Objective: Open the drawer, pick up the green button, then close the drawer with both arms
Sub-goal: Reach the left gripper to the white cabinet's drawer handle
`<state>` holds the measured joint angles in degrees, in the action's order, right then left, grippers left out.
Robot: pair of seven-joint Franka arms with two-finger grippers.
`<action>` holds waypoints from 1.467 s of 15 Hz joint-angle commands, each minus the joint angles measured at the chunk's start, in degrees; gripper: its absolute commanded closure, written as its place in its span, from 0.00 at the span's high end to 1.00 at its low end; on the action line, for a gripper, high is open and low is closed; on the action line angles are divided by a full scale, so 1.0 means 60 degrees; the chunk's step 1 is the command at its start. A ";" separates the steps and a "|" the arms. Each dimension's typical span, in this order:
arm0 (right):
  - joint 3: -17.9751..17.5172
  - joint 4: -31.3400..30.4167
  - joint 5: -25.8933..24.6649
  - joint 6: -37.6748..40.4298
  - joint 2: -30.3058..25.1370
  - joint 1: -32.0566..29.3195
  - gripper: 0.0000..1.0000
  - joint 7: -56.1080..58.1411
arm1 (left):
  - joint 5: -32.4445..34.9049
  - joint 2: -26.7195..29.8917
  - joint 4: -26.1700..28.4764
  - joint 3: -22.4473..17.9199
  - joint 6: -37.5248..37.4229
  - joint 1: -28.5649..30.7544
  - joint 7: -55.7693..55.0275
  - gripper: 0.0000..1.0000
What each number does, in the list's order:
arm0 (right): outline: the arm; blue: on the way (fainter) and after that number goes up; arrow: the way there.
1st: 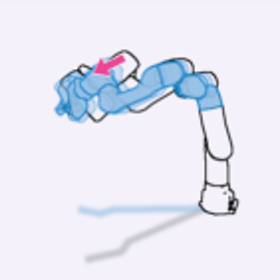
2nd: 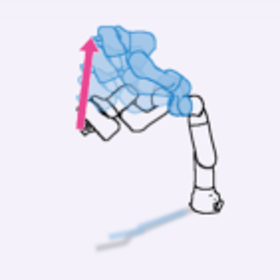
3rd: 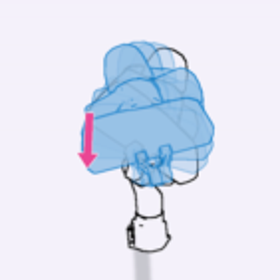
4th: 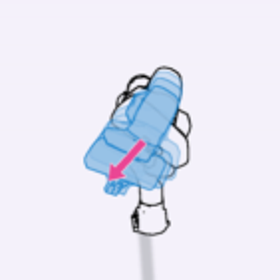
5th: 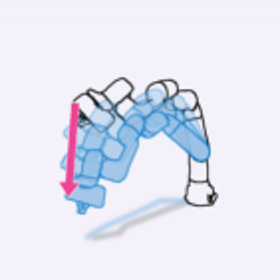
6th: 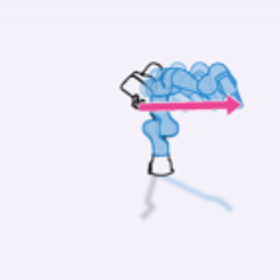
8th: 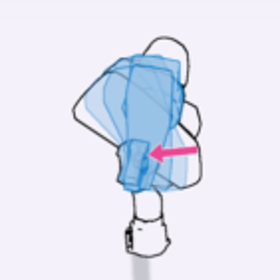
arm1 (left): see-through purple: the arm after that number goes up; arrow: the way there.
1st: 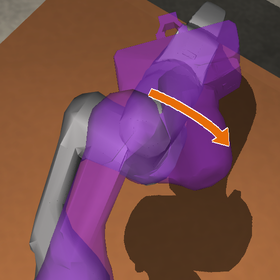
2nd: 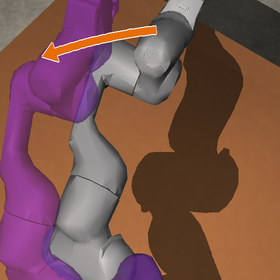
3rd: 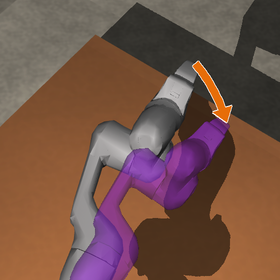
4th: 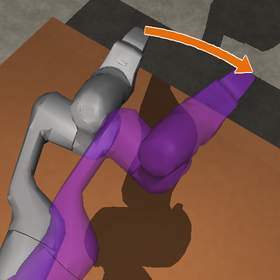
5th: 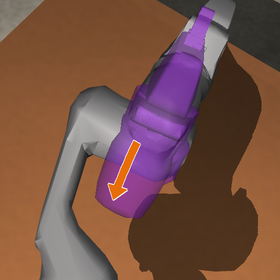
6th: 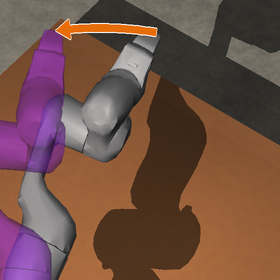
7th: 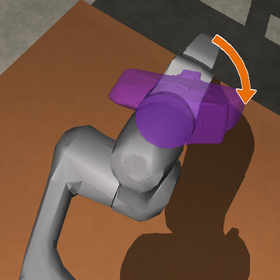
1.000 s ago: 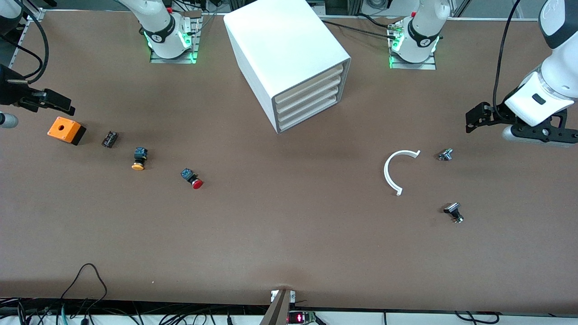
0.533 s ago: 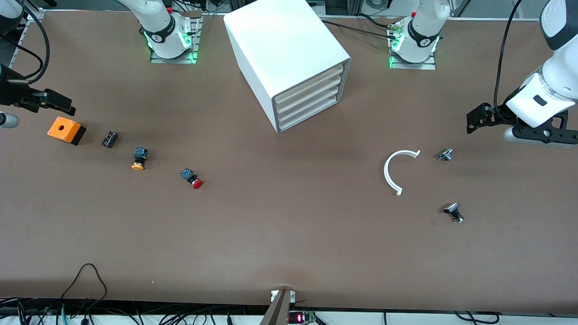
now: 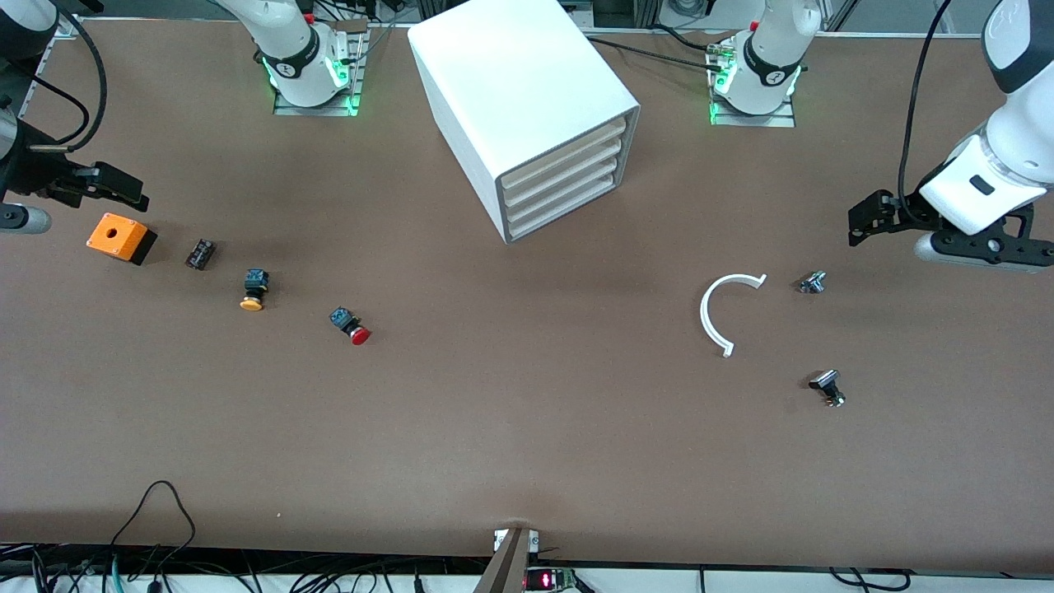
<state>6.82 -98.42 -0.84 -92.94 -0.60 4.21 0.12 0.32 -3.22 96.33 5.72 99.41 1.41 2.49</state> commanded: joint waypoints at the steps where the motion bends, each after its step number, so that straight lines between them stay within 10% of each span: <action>1: -0.0185 -0.0164 -0.0138 -0.0067 -0.0251 0.0016 1.00 -0.0093 | 0.0298 -0.1318 -0.0439 0.0262 -0.0206 -0.0131 0.0025 1.00; 8: -0.0185 -0.0149 -0.0123 0.0021 -0.0251 0.0016 1.00 0.0025 | -0.1453 -0.2111 -0.0207 0.0600 -0.0705 -0.0030 0.0434 1.00; 22: -0.0448 -0.0882 -0.0006 -0.0873 -0.0236 0.0031 1.00 -0.0195 | -0.7406 -0.3871 0.3617 0.2328 0.2180 -0.0658 0.1928 1.00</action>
<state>4.53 -101.94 -0.83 -96.86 -0.60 4.36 -0.10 -41.23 -26.87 115.05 18.99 110.73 -2.32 10.81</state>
